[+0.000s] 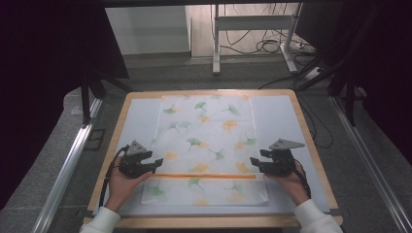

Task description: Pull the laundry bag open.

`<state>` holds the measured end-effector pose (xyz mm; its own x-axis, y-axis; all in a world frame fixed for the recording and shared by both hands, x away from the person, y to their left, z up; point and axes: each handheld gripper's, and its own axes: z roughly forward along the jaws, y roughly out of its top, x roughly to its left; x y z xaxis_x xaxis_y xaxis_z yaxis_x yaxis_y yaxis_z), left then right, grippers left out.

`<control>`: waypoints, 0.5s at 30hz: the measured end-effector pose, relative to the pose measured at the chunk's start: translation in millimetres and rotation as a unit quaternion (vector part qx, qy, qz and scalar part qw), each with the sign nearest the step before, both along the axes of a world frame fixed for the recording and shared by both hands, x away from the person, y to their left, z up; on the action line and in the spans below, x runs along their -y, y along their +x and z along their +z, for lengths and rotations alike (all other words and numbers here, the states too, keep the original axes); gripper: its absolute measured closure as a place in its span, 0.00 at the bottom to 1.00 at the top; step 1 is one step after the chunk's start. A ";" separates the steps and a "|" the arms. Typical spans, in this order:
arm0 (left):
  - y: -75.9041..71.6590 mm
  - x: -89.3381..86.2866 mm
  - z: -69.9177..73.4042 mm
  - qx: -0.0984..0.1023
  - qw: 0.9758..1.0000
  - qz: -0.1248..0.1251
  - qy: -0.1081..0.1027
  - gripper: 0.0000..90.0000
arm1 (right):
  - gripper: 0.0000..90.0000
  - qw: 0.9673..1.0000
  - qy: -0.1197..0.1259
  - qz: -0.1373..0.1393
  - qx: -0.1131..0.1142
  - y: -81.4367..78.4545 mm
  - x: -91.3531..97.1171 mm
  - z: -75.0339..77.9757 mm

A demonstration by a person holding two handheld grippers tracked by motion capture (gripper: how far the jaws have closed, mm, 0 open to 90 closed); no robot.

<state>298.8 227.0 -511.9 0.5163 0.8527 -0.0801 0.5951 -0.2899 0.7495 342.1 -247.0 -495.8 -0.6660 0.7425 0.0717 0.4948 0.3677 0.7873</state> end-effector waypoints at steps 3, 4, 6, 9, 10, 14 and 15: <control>-2.2 -2.0 -0.2 -0.002 1.000 0.002 -0.001 0.47 | 0.48 1.000 0.003 -0.010 0.001 -0.6 9.4 -0.4; -2.6 -1.7 -0.2 -0.002 1.000 0.002 -0.003 0.47 | 0.48 1.000 0.003 -0.011 0.001 -0.7 11.4 -0.7; -2.6 -0.8 -0.2 -0.003 1.000 0.001 -0.005 0.47 | 0.48 1.000 0.000 -0.013 0.002 -1.2 13.7 -1.3; -2.7 0.8 -0.5 -0.007 1.000 -0.001 -0.005 0.46 | 0.48 1.000 -0.004 -0.011 0.003 -2.0 13.7 -1.5; -2.6 1.0 -0.4 -0.009 1.000 -0.003 -0.006 0.46 | 0.47 1.000 -0.005 -0.009 0.003 -2.0 13.6 -1.6; -2.4 0.1 0.5 -0.008 1.000 -0.001 -0.011 0.45 | 0.47 1.000 -0.010 -0.007 0.006 -2.9 12.7 -2.1; -2.0 -1.0 0.9 -0.008 1.000 0.001 -0.011 0.44 | 0.46 1.000 -0.009 -0.005 0.006 -3.3 12.9 -2.3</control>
<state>296.8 228.0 -511.0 0.5133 0.8515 -0.1075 0.6073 -0.2719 0.7465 338.8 -259.9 -498.1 -0.6585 0.7509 0.0499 0.4897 0.3773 0.7860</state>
